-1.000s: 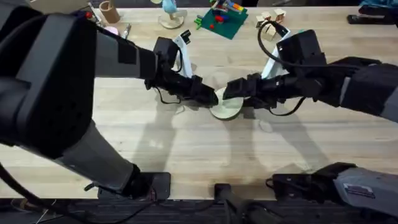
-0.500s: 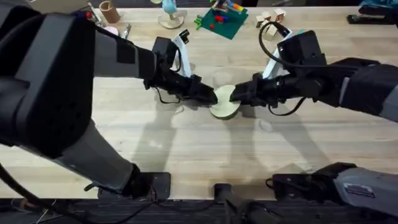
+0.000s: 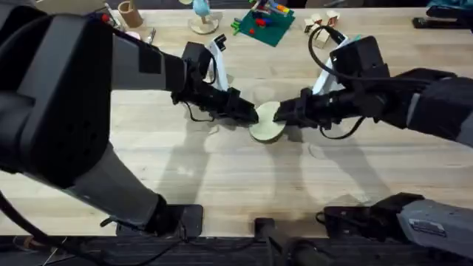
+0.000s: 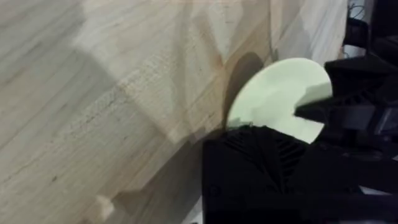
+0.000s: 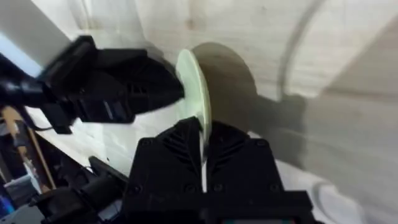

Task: Pick up the plates from the table one by one and place each into a slot on the dish rack.

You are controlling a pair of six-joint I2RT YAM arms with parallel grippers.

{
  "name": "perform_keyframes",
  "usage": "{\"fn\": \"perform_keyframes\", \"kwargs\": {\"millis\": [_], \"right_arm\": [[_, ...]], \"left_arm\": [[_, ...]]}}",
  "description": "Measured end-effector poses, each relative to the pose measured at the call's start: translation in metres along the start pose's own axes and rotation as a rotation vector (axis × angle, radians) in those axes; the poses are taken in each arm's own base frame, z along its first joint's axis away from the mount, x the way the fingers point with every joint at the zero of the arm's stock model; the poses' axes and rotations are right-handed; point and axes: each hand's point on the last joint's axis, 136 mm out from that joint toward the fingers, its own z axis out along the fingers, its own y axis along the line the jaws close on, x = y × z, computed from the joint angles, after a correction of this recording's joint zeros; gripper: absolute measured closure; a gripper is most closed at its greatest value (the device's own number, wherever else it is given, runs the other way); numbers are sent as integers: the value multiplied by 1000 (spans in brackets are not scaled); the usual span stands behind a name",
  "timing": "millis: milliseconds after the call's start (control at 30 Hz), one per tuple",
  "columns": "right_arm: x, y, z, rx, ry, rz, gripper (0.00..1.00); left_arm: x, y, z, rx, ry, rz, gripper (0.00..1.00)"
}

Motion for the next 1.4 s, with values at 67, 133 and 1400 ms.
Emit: {"fn": "perform_keyframes", "kwargs": {"millis": [67, 133, 1400], "right_arm": [[6, -3, -4, 33, 19, 11, 968], [8, -5, -12, 73, 24, 19, 968], [-80, 16, -226, 615, -399, -2, 969]], "left_arm": [[1, 0, 0, -27, 11, -3, 960], [1, 3, -4, -80, 16, -1, 960], [-45, -110, -166, -601, -191, 526, 120]]}}
